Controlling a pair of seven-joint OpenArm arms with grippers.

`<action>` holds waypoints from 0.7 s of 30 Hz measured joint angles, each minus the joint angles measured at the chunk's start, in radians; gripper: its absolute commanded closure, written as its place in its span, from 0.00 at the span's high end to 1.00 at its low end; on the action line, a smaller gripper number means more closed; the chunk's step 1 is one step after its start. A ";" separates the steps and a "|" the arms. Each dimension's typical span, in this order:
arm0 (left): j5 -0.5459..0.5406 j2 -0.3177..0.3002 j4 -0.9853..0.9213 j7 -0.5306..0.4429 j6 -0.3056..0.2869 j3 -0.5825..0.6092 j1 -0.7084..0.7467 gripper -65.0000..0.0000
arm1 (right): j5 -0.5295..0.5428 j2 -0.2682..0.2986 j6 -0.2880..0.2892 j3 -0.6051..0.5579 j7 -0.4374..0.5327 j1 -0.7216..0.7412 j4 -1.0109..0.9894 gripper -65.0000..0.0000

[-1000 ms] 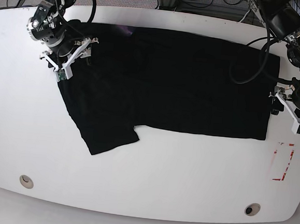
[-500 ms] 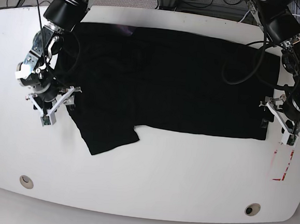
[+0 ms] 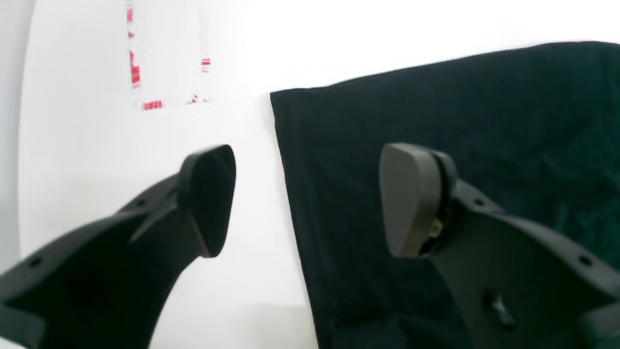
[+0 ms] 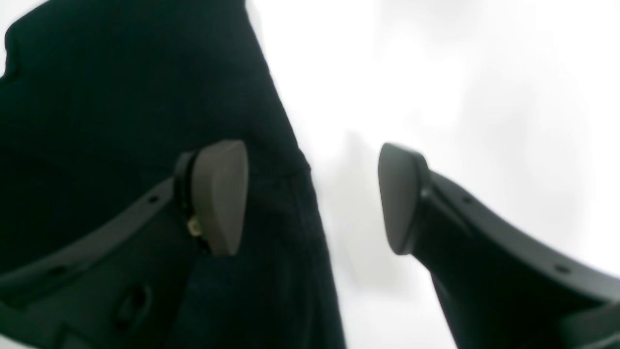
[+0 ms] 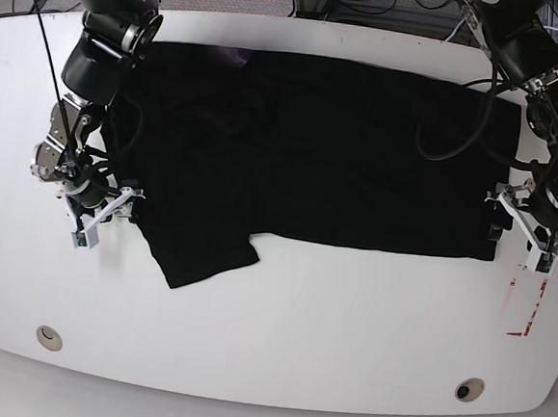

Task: Fold the T-shirt properly
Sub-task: 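Move both grippers to the shirt's hem side and grasp it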

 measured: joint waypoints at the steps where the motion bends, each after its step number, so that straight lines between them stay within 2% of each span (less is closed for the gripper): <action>1: 0.000 -0.002 0.000 0.000 0.000 0.000 0.001 0.67 | -0.001 -0.003 0.002 0.000 0.011 -0.001 -0.013 0.62; 7: 0.001 -0.031 -0.005 -0.001 0.001 -0.003 0.000 0.67 | 0.009 -0.023 0.000 -0.007 0.023 0.000 -0.021 0.62; 14: 0.001 -0.036 -0.095 -0.003 -0.001 -0.003 -0.035 0.67 | 0.041 -0.068 -0.003 -0.026 0.069 -0.024 -0.012 0.61; 18: -0.003 -0.057 -0.183 -0.006 -0.003 -0.036 -0.087 0.68 | 0.040 -0.079 0.001 -0.027 0.068 -0.023 -0.011 0.52; 21: 0.002 -0.085 -0.266 -0.024 0.001 -0.051 -0.125 0.68 | 0.040 -0.084 0.001 -0.027 0.069 -0.025 -0.012 0.40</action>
